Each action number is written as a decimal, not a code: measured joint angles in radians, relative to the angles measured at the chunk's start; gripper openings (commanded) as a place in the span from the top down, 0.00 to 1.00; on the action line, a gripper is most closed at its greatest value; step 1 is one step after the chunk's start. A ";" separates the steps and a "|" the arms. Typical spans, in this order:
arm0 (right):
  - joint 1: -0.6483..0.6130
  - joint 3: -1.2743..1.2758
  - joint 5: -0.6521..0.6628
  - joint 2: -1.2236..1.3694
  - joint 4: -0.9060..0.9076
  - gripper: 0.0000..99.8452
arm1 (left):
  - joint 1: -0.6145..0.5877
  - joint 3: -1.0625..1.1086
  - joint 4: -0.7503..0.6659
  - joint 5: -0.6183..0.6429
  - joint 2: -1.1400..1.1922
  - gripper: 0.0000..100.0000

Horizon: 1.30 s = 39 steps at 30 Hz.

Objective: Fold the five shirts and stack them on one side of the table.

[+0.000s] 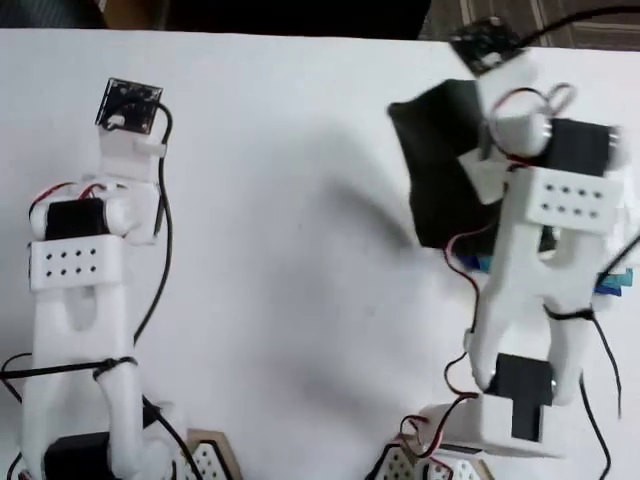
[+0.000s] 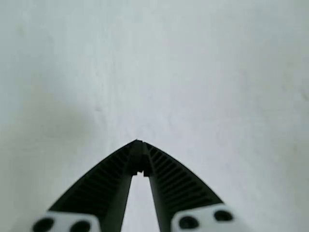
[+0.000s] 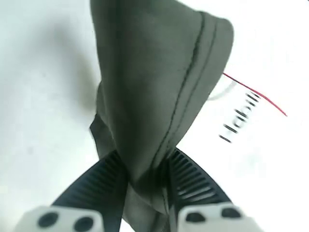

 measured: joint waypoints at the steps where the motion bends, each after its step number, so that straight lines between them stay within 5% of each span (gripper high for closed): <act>1: 0.020 0.000 0.015 -0.002 0.000 0.98 | 0.000 0.000 0.000 0.000 0.000 0.97; 11: 0.210 -0.100 0.144 0.009 -0.012 0.98 | 0.000 0.000 0.000 0.000 0.000 0.97; 19: 0.339 -0.308 0.163 0.267 -0.026 0.98 | 0.000 0.002 0.000 0.000 0.000 0.97; 39: 0.377 -0.833 0.218 0.838 -0.028 0.98 | 0.000 0.002 0.000 0.000 0.000 0.97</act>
